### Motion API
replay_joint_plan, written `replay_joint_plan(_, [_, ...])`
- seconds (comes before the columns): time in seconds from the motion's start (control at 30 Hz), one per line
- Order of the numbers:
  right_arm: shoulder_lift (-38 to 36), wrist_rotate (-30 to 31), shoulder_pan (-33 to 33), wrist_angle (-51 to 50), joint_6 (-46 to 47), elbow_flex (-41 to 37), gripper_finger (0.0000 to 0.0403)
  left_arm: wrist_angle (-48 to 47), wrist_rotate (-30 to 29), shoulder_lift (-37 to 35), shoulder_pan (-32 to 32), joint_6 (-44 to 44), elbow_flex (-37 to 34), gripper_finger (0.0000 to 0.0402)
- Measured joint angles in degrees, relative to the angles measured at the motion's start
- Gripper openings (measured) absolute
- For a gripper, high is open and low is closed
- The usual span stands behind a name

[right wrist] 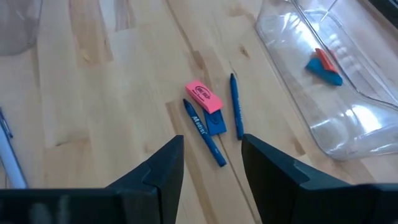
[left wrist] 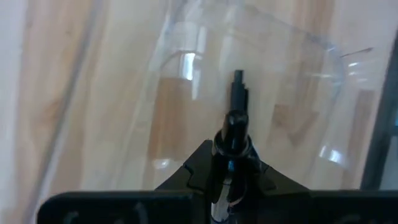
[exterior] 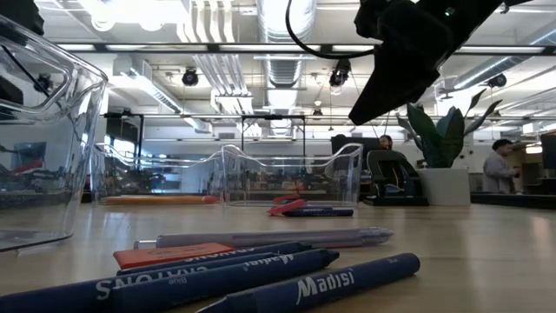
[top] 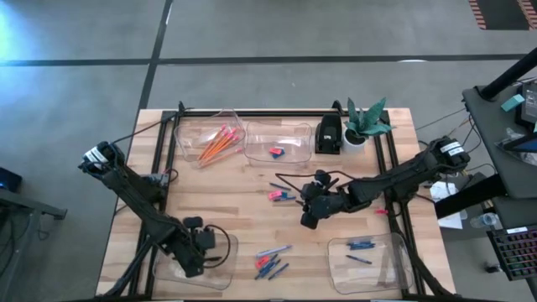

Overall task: Sort crayons/erasers/pens/pencils in bins
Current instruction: Put the black pen into the bottom left transparent bin, then put the dark blue crayon into the bottom right transparent bin

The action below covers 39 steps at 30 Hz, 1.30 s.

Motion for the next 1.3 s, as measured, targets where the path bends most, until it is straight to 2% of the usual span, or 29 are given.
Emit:
replay_joint_plan(0.6, [-0.04, 0.00, -0.14, 0.13, 0.00, 0.00, 0.0152, 15.39, -1.80, 0.00, 0.02, 0.02, -4.87, 0.0019])
replay_joint_plan(1.0, [-0.04, 0.00, -0.14, 0.60, 0.19, 0.00, 0.0150, 15.26, -2.98, 0.00, 0.04, 0.00, -5.02, 0.0066])
replay_joint_plan(1.3, [2.91, 0.02, -0.14, 7.35, 0.01, 0.00, 0.0150, 15.33, -0.61, -1.98, 0.33, -0.06, -2.48, 0.0070])
